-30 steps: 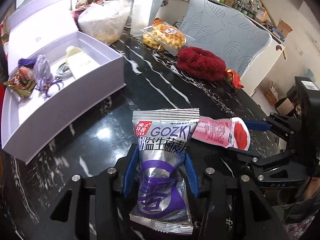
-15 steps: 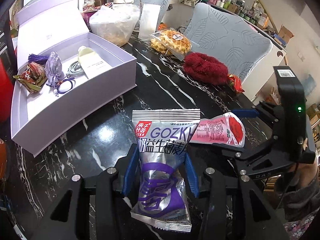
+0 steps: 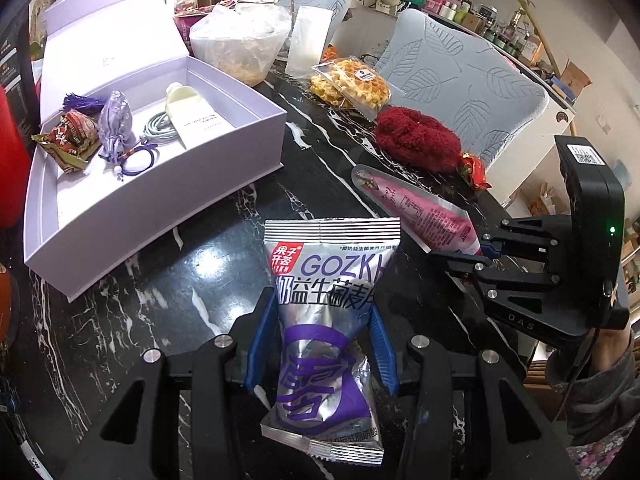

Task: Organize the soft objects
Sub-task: 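Carry the GOZKI snack bag and pink rose pouch over the lavender box with both tools, then lower both items into the box and open both tools, then withdraw both tools from the box back over the table, then grasp the dark red fuzzy plush with the left tool while the right tool grasps the red-and-gold packet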

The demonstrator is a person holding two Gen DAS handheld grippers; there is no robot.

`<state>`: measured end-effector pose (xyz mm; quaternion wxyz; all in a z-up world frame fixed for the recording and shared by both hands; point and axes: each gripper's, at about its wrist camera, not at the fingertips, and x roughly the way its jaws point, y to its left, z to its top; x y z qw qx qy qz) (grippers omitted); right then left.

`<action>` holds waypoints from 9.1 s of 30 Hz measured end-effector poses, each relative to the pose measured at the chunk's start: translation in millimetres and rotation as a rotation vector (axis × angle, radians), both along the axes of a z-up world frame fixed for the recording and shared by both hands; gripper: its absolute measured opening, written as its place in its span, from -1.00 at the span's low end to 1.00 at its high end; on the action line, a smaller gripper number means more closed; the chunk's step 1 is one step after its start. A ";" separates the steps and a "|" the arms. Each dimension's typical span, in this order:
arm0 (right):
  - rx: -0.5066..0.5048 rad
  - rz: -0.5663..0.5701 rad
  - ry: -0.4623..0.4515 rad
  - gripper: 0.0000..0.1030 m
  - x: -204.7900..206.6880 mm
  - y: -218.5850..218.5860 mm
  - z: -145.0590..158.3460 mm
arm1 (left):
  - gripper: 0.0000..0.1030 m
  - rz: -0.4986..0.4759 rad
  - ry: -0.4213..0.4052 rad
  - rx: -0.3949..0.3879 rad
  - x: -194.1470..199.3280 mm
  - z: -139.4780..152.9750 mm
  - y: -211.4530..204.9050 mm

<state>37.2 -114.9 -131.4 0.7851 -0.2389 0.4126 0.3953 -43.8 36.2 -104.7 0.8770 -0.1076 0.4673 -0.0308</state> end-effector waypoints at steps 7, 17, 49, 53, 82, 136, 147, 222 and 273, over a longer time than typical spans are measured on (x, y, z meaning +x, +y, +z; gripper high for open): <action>0.071 -0.051 0.027 -0.80 -4.7 -7.5 4.5 | -0.13 0.013 -0.014 0.000 -4.1 3.6 3.2; 0.093 -0.110 -0.003 -0.80 -18.0 -14.4 20.4 | -0.13 0.023 -0.049 0.013 -9.6 9.7 11.2; 0.186 -0.020 -0.047 -0.79 -55.6 35.5 57.2 | -0.24 0.108 -0.212 0.048 -59.2 53.1 39.1; 0.194 -0.013 -0.055 -0.80 -54.4 40.4 63.0 | -0.24 0.116 -0.236 0.059 -56.0 62.4 44.8; 0.265 0.024 -0.199 -0.79 2.0 115.4 136.8 | -0.23 0.199 -0.458 0.117 2.3 140.7 102.0; 0.236 -0.011 -0.123 -0.19 88.5 203.6 99.1 | -0.05 0.436 -0.119 0.294 98.4 82.1 176.5; 0.226 -0.019 -0.140 -0.19 84.2 198.0 104.1 | 0.67 0.451 -0.138 0.325 94.4 89.8 172.0; 0.316 -0.380 -0.297 0.70 -86.7 -32.0 146.3 | 0.88 0.137 -0.277 0.226 -31.4 120.3 -10.2; 0.253 -0.575 -0.030 0.70 77.8 -114.3 48.0 | 0.88 -0.066 -0.173 0.186 146.8 53.7 -87.9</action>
